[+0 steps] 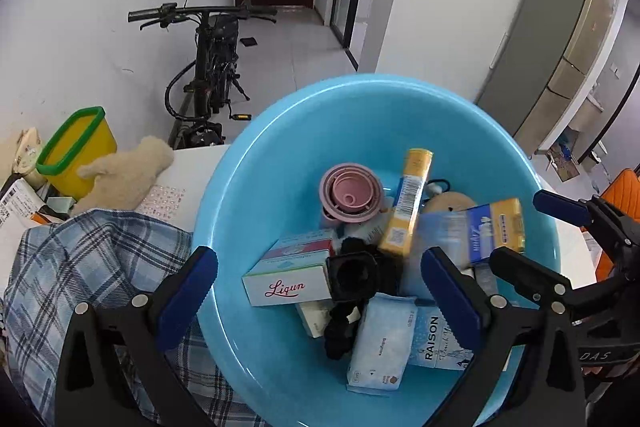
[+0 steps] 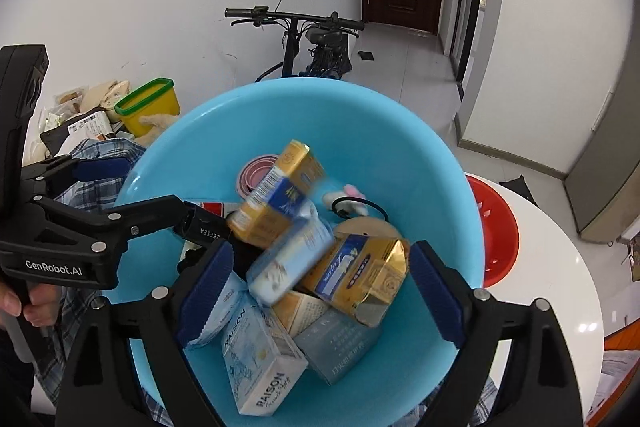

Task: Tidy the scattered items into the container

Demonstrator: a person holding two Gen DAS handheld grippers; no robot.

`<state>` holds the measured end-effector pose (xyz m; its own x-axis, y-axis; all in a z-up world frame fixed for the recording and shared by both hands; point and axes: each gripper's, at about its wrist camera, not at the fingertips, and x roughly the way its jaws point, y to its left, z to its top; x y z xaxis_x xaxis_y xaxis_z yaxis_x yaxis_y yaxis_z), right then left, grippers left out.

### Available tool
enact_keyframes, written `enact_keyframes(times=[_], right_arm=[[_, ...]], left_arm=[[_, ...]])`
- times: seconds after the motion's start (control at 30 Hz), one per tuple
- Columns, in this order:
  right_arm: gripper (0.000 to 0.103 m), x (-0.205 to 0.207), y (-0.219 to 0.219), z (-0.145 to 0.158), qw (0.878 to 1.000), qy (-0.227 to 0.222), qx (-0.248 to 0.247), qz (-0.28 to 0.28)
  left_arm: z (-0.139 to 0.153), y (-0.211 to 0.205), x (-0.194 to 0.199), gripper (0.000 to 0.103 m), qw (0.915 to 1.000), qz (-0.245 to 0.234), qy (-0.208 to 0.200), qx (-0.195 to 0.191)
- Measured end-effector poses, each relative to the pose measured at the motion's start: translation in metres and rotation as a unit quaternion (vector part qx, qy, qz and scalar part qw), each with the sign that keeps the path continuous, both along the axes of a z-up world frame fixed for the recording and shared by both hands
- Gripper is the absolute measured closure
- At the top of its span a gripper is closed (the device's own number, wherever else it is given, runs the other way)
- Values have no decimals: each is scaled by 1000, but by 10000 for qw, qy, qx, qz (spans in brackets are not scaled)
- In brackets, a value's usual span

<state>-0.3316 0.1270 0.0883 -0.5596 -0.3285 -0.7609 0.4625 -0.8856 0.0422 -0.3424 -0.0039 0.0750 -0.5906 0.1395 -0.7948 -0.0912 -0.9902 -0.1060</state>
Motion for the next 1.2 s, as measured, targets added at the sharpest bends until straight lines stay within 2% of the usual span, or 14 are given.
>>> enact_keyframes(times=[0.13,0.3,0.53,0.77,0.87,0.93,1.03,1.2], right_arm=[[14,6,3,5,10000,26,-51,-26],[14,18,11,13,9995,209,-171,-147],[14,52,19,30,9964,754,-309,-254],[14,92,22,51,9927,1092,-500,-86],[13,109,27,59,9875,1452,-605,-89],[1,120,29,62,9820,1766,-656,-126],[0,137,35,61,9692,2322,-792,-233],[0,148,42,49,9662,2404,-862,-359]], left_arm=[[7,4,10,0,9998,-11,180,-105],[21,6,31,0,9977,-23,666,-131],[42,11,78,0,9859,19,1615,-447],[57,12,115,0,9808,-32,1933,-243],[62,13,130,0,9745,44,2213,-355],[64,11,139,0,9713,53,2359,-287],[63,6,154,0,9663,113,2566,-176],[56,5,178,0,9535,206,2981,-396]])
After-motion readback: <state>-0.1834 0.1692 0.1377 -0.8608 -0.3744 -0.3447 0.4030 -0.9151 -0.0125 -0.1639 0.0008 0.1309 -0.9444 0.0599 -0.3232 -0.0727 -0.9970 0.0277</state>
